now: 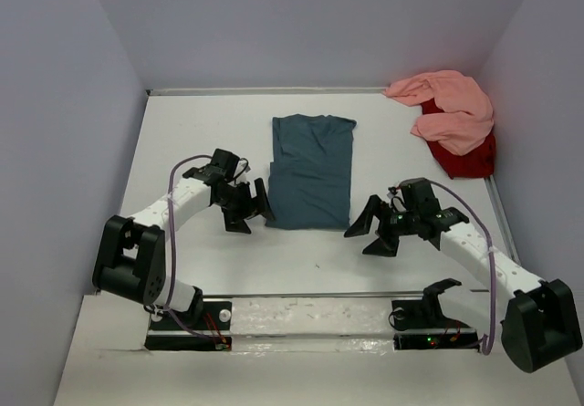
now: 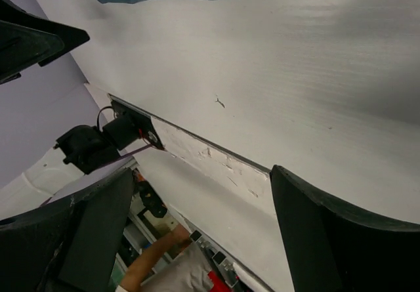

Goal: Fold and stack the t-shirts
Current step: Grab one side of the 2/3 rectangular tshirt with both arms

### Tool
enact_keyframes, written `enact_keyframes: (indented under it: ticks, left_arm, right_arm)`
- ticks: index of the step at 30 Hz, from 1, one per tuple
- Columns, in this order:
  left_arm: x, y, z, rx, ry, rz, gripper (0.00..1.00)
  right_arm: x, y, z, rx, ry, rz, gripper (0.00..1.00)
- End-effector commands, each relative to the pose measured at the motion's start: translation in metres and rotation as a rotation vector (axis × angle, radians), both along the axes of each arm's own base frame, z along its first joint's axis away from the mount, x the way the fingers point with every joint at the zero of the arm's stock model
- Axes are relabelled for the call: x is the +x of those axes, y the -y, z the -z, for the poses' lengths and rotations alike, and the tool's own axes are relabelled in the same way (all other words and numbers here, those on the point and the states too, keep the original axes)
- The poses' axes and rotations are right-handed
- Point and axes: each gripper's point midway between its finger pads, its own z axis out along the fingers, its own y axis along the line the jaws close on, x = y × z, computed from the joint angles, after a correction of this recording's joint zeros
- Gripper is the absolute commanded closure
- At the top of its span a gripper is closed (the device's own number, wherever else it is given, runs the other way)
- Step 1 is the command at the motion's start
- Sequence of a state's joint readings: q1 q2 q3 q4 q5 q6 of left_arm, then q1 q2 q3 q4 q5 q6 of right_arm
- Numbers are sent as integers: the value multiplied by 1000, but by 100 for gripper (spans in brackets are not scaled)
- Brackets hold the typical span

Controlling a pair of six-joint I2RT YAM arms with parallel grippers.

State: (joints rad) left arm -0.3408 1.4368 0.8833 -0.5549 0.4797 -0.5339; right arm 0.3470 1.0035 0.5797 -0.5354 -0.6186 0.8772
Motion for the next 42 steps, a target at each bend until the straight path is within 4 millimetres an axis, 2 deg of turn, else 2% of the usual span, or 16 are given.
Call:
enact_keyframes:
  ticks: [1,5,12,17,22,27,29,30,36,39,42]
  left_arm:
    - [-1,9,4,-60,13,12,8]
    - [4,12,14,-76,20,-7,8]
    - [15,13,23,-73,46,-22,8]
    - [27,16,36,-67,50,-29,8]
    - [30,19,50,-65,21,-29,13]
    - [33,17,56,-45,30,-31,13]
    - [33,17,58,-44,25,-33,14]
    - [33,17,59,-46,24,-33,13]
    - [32,17,59,-45,18,-35,14]
    - [32,16,60,-40,18,-34,14]
    - [30,15,63,-34,10,-35,14]
  right_arm:
    - [13,-8,4,102,11,-1,10]
    - [30,-4,20,159,8,41,10]
    - [61,2,22,135,48,58,11]
    - [73,3,34,112,45,41,13]
    - [90,7,38,97,65,55,15]
    - [96,7,45,94,71,64,27]
    - [97,8,49,83,71,68,38]
    - [96,8,51,82,65,68,39]
    - [98,15,61,26,74,81,38]
    - [99,12,67,-10,76,70,38]
    - [100,1,70,-31,82,36,37]
